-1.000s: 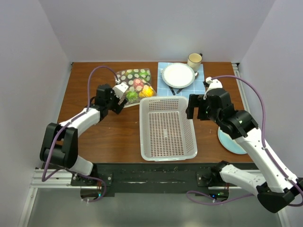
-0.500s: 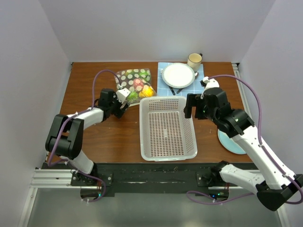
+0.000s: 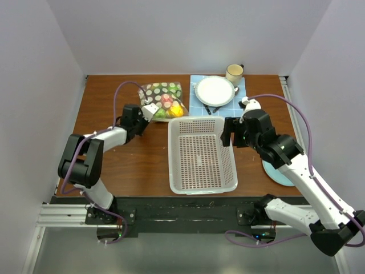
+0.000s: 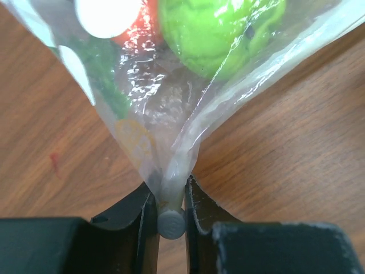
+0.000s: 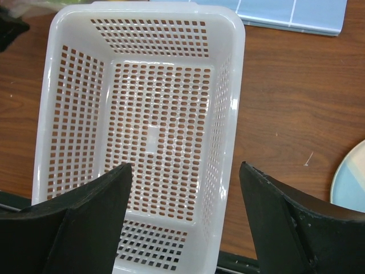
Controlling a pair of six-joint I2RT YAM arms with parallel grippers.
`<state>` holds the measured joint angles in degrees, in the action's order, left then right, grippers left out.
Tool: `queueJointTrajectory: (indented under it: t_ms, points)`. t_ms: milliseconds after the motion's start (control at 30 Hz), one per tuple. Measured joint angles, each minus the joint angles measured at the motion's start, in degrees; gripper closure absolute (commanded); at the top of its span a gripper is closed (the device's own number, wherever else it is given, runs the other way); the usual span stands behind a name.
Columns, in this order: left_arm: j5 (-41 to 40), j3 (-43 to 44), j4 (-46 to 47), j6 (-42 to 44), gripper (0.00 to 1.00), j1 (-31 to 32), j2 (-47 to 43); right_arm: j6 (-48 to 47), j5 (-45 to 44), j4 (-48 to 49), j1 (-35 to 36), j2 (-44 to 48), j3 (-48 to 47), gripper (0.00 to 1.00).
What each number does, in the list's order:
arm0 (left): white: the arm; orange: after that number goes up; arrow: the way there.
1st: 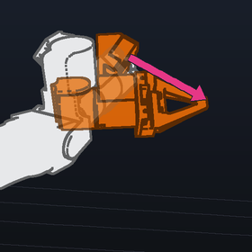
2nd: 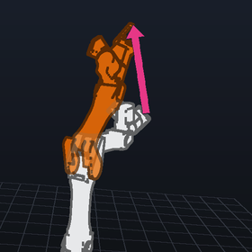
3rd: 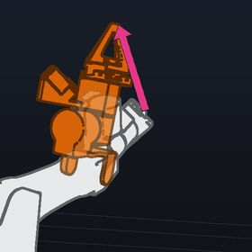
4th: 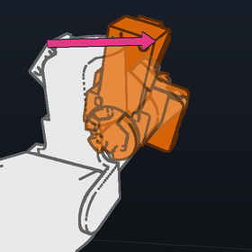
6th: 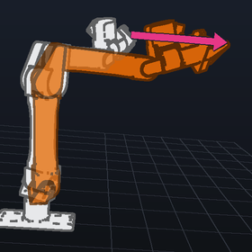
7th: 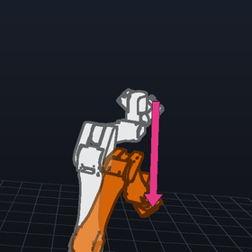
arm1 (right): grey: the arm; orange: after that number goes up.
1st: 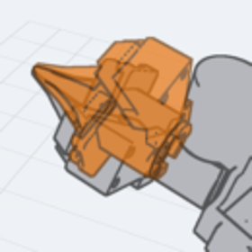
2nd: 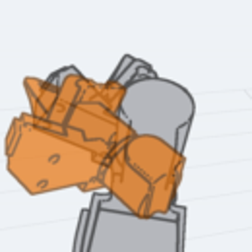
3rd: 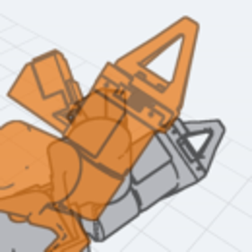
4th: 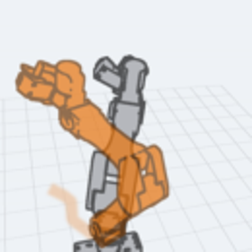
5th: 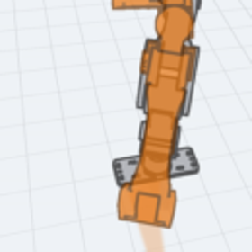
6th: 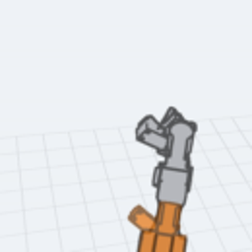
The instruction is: Open the zip-top bag and remove the fake food
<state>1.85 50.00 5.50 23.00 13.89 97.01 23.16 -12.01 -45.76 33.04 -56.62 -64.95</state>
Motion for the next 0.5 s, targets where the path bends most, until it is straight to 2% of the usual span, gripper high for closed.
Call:
queueJointTrajectory:
  t_ms: [200, 300, 500]
  points:
    - [0.90, 0.00, -2.99, 0.04, 1.00, 0.07, -10.73, -0.07, 0.15, 0.85, 1.11, -1.01, 0.24, 0.23]
    - [1.42, 0.15, -5.03, 0.11, 1.00, 0.07, -17.99, -0.33, -0.20, 1.38, 2.84, -3.82, -0.76, 0.19]
    - [1.73, 3.15, -11.13, 0.44, 1.00, -0.13, -26.64, -3.96, -4.17, 3.08, 11.32, -14.60, -8.74, 0.01]
